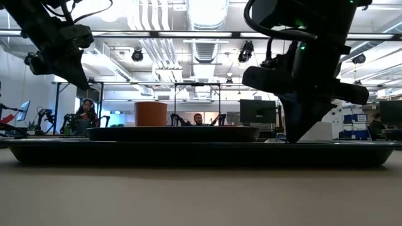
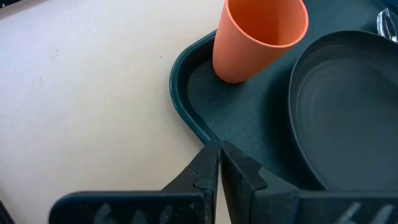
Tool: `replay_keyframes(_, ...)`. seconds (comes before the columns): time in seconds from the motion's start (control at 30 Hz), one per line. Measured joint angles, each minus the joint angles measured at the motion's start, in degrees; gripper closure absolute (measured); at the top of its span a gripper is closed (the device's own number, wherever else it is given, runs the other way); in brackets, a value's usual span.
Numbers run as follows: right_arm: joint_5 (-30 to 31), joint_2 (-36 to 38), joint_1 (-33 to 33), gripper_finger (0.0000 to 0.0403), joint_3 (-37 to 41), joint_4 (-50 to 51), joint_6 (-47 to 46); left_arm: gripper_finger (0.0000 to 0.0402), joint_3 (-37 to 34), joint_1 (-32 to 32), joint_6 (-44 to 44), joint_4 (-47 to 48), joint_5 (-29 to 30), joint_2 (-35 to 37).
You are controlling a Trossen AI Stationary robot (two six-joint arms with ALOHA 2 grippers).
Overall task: Pick and place plate/cup/fork/spoon on tray
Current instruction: Adjust the orange spoon on the black tray
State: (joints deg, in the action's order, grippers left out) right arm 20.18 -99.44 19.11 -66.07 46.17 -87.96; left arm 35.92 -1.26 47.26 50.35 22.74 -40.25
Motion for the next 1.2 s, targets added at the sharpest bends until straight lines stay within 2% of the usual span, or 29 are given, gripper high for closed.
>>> replay_keyframes(0.6,-1.04,-0.02,-0.02,0.0394,3.29,-5.4,-1.03,0.0402,0.0,-0.02,-0.13,-0.02,-0.02,0.0)
replay_keyframes(1.2,2.41,-0.02,-0.02,0.0394,3.75,-7.69,-0.95,0.0402,0.0,0.0,-0.15,-0.02,-0.02,0.0)
